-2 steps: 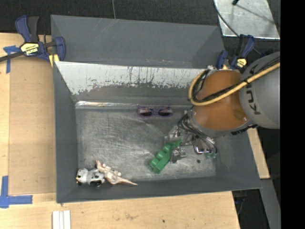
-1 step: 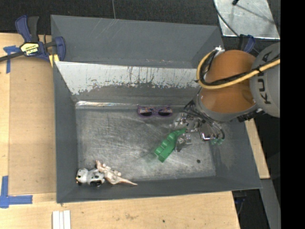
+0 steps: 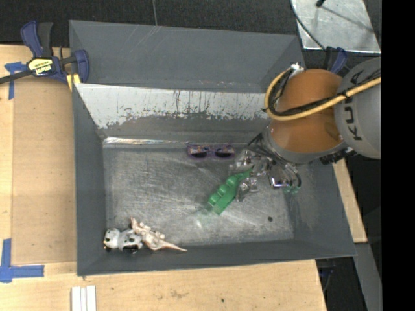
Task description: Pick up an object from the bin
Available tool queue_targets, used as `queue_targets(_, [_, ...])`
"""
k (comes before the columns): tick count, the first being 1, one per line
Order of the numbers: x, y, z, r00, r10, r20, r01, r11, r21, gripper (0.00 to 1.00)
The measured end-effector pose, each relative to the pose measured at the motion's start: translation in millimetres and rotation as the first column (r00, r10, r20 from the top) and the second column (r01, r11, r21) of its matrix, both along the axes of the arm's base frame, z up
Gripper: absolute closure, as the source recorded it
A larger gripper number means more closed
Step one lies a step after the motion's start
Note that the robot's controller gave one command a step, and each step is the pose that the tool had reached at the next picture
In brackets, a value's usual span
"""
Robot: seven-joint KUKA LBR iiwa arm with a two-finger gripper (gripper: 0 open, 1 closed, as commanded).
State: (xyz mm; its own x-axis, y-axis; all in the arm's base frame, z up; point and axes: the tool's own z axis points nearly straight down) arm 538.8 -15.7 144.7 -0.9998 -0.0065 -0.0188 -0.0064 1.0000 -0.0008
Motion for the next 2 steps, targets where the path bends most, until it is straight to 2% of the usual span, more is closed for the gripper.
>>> queue_targets(1, [-7.2, 10.4, 11.0, 1.000, 0.004, -0.031, -0.004, 1.000, 0.001, 1.00])
queue_targets(2, [13.0, 1.1, 11.6, 1.000, -0.002, 0.002, 0.002, 1.000, 0.001, 1.00])
